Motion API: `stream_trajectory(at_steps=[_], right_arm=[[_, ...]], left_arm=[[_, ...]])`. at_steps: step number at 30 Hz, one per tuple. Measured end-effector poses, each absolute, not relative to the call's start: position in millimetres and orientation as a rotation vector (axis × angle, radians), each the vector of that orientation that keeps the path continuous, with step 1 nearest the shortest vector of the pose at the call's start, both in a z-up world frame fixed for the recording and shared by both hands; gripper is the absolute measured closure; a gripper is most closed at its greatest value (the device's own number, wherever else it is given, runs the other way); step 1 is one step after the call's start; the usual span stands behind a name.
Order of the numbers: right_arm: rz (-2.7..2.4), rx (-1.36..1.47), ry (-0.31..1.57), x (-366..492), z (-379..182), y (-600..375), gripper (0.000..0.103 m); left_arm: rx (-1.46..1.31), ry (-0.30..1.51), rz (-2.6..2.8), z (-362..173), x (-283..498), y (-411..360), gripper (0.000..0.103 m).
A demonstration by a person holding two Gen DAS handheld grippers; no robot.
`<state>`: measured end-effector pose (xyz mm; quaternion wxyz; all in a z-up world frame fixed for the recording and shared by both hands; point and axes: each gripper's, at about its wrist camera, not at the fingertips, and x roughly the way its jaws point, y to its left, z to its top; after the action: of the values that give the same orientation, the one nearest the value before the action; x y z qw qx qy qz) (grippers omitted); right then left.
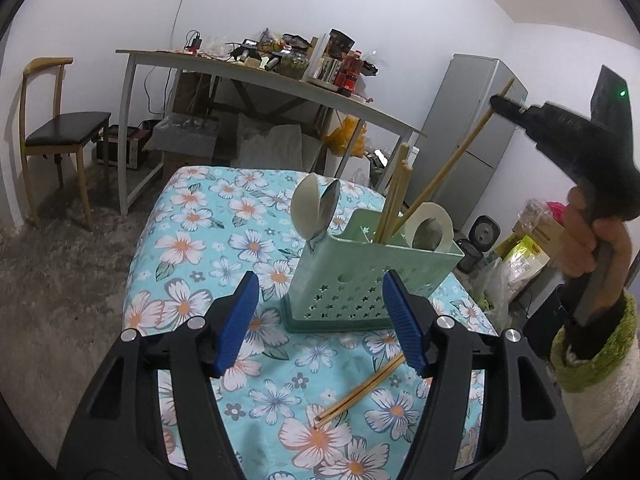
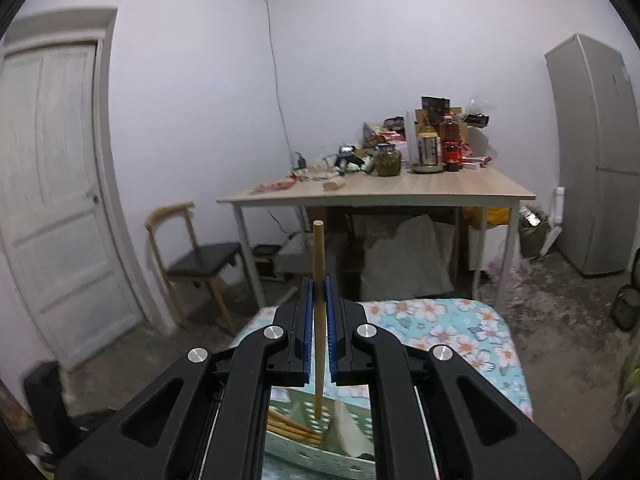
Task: Organize utensils
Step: 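Drop the chopsticks into the green holder and open both tools, then lower both tools to the remaining chopsticks and close on one each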
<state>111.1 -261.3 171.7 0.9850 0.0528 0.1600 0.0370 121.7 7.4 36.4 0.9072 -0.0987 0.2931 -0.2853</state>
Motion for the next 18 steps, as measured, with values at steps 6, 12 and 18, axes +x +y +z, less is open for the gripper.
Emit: stream_trajectory(at_steps=[6, 12, 18], right_arm=[[0.053, 0.067, 0.417, 124.8, 139.4, -251.5, 0.096], [0.063, 0.139, 0.402, 107.0, 143.1, -268.2, 0.072], [0.052, 0.228, 0.348, 74.4, 154.7, -295.6, 0.067]], left_arm=[[-0.199, 0.619, -0.594, 32.1, 123.1, 3.3, 0.042], [-0.194, 0.629, -0.596, 29.5, 123.7, -0.8, 0.042], [-0.190, 0.639, -0.603, 27.5, 124.1, -7.2, 0.042]])
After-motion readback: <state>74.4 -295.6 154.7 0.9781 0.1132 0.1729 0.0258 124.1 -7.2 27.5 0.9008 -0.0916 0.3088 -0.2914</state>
